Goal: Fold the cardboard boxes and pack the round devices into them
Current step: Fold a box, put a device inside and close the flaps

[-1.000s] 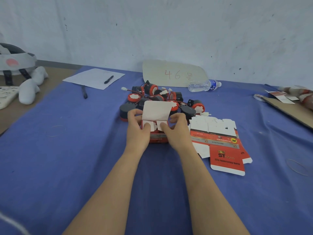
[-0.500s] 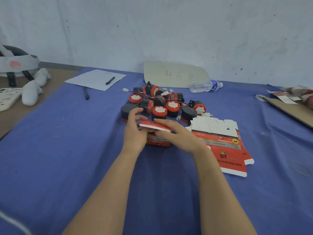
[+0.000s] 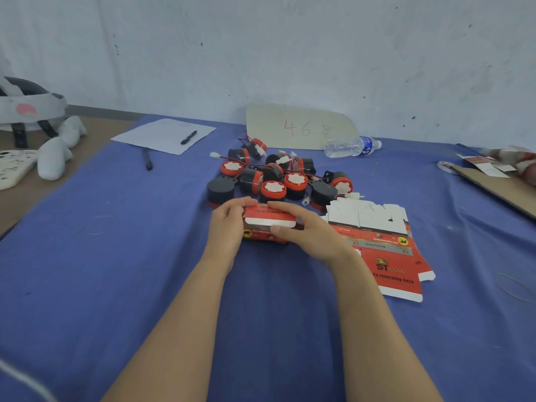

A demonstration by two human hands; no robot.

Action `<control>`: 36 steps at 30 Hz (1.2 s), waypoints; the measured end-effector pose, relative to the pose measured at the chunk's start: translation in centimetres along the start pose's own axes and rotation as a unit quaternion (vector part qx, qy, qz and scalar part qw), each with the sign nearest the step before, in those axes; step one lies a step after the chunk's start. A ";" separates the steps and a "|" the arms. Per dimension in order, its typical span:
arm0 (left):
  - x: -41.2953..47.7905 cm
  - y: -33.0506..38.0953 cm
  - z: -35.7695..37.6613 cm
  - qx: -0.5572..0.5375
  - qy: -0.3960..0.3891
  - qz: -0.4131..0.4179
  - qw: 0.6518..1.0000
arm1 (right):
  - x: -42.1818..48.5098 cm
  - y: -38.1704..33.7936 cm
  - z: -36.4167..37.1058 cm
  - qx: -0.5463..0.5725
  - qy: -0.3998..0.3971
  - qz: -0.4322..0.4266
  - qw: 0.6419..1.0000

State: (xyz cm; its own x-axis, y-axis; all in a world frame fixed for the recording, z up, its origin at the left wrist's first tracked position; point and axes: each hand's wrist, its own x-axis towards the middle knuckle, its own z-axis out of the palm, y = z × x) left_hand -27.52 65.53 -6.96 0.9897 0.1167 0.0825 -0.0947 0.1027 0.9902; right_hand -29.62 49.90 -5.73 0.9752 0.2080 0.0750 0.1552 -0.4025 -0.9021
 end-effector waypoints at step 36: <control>-0.2 -1.2 0.6 0.198 -0.022 0.212 0.957 | 0.8 0.7 0.8 0.140 0.122 -0.016 0.982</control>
State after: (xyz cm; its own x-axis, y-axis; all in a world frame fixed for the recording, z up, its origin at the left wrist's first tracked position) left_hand -27.53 64.81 -8.06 0.8762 0.0228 0.4815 -0.4485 -0.3273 0.8317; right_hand -28.82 50.48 -6.67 0.9846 -0.0180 0.1740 0.1702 -0.1304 -0.9767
